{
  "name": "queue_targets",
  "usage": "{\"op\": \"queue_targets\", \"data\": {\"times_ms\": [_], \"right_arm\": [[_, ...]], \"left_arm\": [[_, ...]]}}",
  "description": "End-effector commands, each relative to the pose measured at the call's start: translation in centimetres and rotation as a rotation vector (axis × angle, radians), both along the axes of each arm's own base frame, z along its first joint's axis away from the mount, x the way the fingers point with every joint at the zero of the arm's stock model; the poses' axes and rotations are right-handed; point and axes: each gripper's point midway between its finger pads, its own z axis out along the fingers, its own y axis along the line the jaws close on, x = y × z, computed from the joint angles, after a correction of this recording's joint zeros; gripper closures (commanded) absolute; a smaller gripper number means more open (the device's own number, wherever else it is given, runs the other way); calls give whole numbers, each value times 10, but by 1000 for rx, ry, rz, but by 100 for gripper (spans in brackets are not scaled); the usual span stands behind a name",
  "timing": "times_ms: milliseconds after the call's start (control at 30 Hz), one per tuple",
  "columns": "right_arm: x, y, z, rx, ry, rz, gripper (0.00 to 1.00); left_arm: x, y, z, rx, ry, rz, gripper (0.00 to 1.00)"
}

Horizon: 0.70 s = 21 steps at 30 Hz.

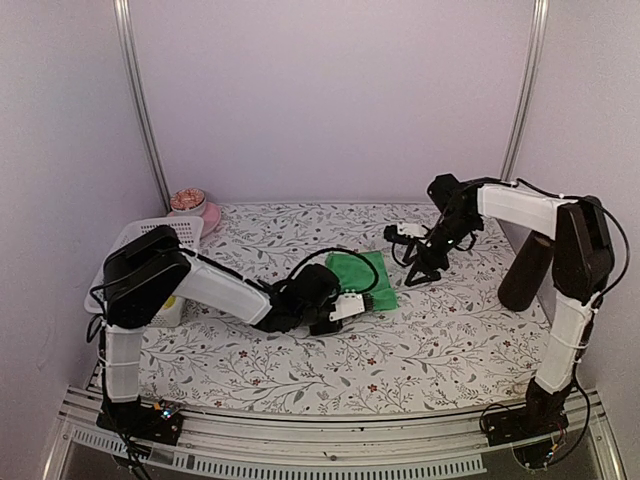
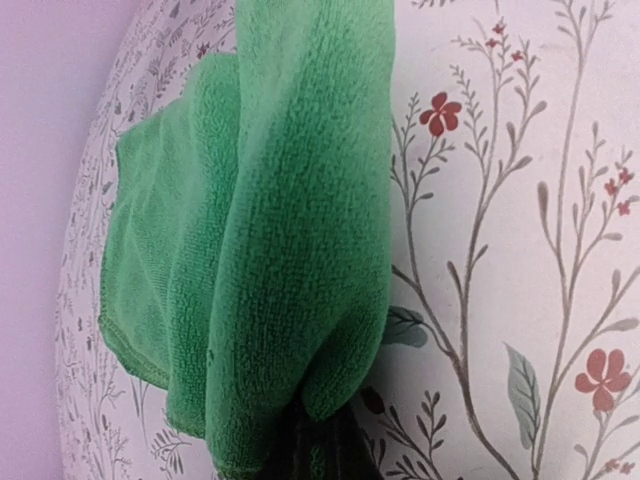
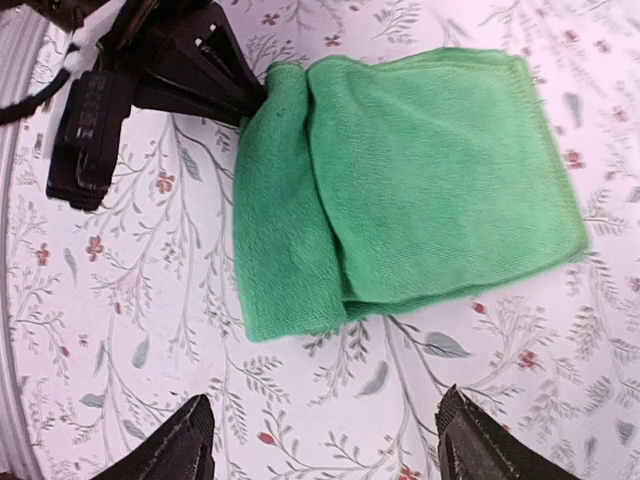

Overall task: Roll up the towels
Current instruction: Roll the towel at the center of the board.

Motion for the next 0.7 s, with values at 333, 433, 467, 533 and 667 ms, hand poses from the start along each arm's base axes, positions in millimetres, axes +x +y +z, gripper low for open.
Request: {"op": "queue_targets", "data": {"times_ms": [333,433,467,533,667], "right_arm": [[-56,10,13,200,-677,377,19],[-62,21,-2,169,-751,409,19],[-61,24,-5,159,-781,413,19],[-62,32,-12,147,-815,414,20],[-54,39,-15,124,-863,370,21]], "left_arm": [[-26,22,-29,-8,613,13,100],[-26,22,-31,-8,686,21,100],[-26,21,-31,-9,706,23,100],[-23,19,-28,-18,734,26,100],[-22,19,-27,-30,771,26,100]]}}
